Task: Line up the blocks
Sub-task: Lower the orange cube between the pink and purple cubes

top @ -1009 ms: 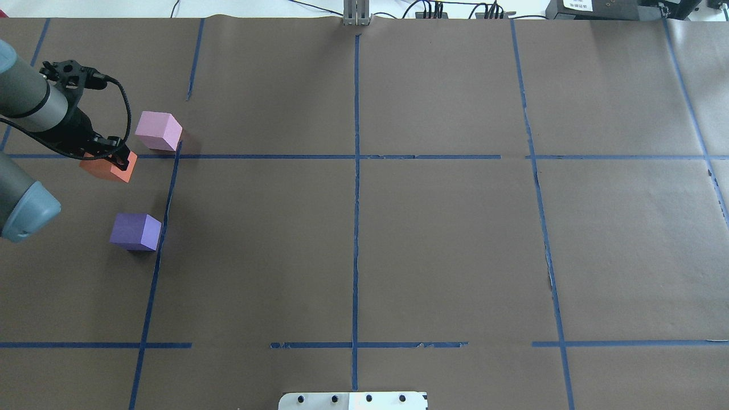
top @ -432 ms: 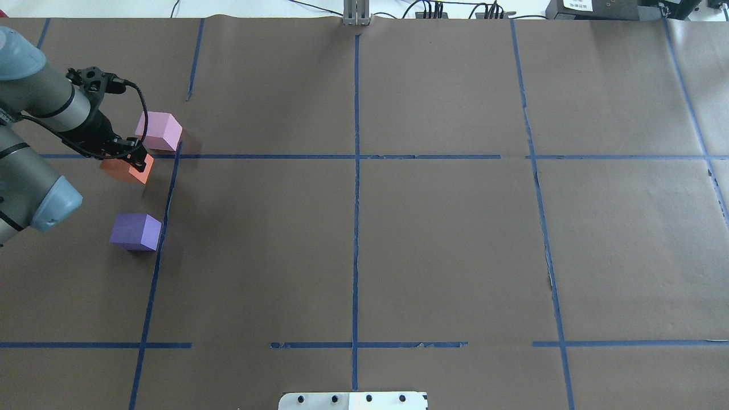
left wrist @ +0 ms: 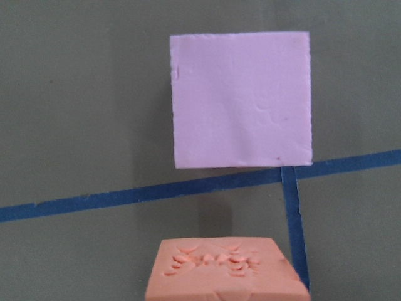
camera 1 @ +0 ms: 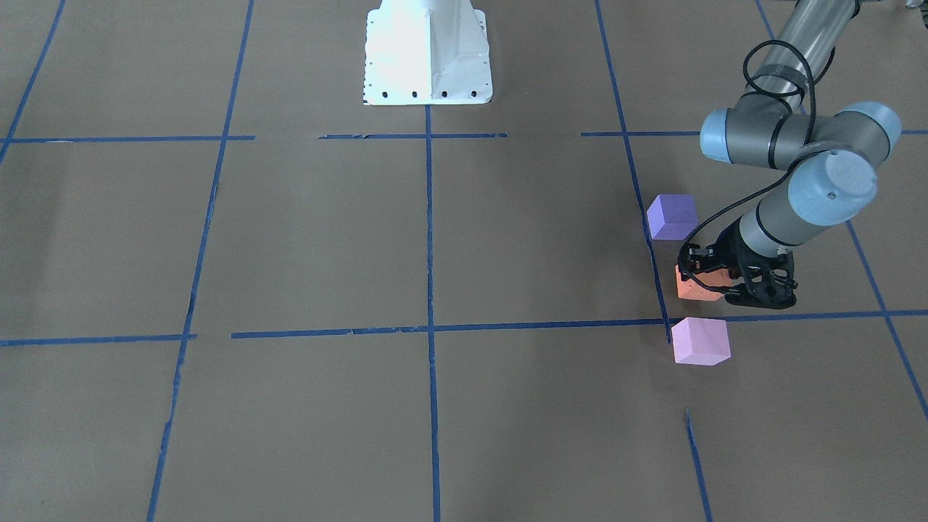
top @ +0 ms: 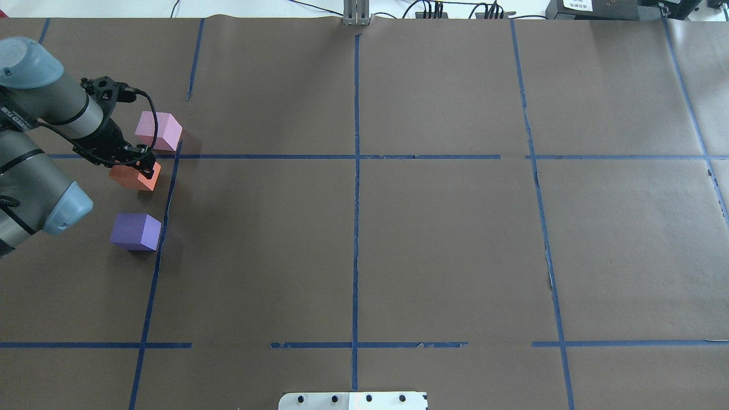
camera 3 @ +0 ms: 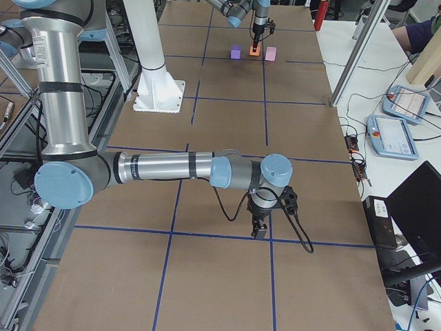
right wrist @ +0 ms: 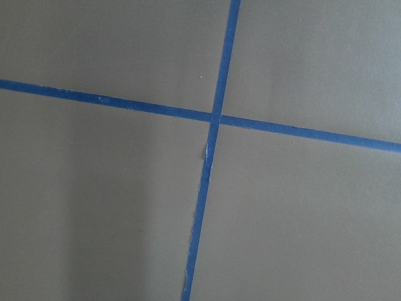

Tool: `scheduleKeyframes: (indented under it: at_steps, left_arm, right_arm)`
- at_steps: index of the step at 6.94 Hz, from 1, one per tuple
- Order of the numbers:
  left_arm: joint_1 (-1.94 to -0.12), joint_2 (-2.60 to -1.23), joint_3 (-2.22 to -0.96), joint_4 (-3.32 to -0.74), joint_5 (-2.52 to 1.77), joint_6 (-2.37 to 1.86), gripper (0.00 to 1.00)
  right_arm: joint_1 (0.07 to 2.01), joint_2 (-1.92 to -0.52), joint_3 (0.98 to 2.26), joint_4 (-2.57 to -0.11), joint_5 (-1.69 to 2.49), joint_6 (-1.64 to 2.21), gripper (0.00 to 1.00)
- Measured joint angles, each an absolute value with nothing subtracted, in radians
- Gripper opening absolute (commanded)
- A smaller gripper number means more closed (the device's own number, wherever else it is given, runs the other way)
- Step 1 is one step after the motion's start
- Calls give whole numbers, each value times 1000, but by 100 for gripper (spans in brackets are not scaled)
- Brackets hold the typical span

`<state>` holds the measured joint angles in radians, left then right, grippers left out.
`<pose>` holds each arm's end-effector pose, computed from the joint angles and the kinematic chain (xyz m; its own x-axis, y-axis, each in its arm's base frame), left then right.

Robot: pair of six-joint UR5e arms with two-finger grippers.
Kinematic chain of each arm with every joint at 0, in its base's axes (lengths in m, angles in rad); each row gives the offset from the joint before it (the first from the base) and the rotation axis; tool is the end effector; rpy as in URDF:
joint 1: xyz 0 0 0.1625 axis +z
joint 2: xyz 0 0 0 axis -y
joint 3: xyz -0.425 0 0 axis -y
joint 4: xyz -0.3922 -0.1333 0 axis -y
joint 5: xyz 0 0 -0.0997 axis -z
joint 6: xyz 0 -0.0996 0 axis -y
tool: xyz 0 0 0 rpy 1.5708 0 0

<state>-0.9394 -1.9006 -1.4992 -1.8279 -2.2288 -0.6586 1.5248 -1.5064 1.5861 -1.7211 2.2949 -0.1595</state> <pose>0.3208 -0.5613 0.4839 0.6787 0.1319 -0.7224 -0.1242 0.9902 0.0641 0.0437 -0.5150 0.6369 0.7336 -0.1462 0.6636 0.1645 0.9857 0.0353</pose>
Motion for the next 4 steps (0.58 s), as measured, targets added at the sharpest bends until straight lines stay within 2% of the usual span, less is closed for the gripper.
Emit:
scheduleKeyframes:
  at_steps: [3,4]
  left_arm:
    - [-930,-1910,-1496,-1828,-2229,-681,10]
    - [-925,-1914,-1494,-1829,-2229,-693,14]
  right_arm:
    - [1525,-1506,1586,-1721,2295,-160,100]
    - [1525,-1506,1586,-1721,2295,-160,100]
